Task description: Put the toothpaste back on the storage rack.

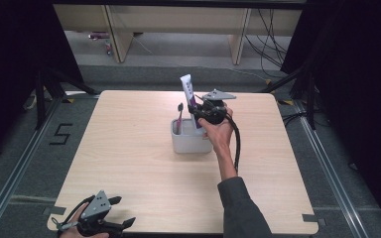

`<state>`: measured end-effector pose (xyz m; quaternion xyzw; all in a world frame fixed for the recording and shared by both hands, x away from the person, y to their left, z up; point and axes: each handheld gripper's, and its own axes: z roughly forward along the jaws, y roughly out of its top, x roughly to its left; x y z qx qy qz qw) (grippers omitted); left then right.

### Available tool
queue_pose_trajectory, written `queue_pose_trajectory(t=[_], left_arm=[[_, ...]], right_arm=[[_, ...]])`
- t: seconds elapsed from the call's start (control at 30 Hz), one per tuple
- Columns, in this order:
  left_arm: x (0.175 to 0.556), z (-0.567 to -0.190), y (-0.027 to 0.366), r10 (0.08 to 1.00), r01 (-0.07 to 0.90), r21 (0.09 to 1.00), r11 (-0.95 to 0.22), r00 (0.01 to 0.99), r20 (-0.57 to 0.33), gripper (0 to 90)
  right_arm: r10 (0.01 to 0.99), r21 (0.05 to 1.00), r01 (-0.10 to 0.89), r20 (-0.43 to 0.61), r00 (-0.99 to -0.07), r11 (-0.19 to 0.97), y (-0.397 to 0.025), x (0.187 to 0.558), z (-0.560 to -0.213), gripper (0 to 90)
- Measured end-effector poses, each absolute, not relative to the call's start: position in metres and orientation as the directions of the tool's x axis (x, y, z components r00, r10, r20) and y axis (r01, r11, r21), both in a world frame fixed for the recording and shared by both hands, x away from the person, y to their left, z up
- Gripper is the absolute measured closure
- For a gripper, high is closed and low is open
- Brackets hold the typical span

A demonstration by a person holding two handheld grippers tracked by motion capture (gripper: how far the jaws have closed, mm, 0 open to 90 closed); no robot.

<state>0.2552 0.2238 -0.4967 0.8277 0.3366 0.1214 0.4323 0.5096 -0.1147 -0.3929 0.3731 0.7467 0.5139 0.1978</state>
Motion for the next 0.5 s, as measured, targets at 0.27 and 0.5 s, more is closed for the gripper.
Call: queue_pose_trajectory(t=[0.27,0.5], left_arm=[[0.255,-0.497,0.224,0.663,0.46,0.795,-0.395,0.742,-0.099,16.1],[0.255,-0.498,0.224,0.658,0.46,0.793,-0.399,0.746,-0.101,16.1]], right_arm=[[0.764,0.908,0.368,0.092,-0.639,0.199,-0.116,0.509,-0.404,75.0],[0.76,0.9,0.374,0.079,-0.645,0.224,-0.118,0.507,-0.414,74.9]])
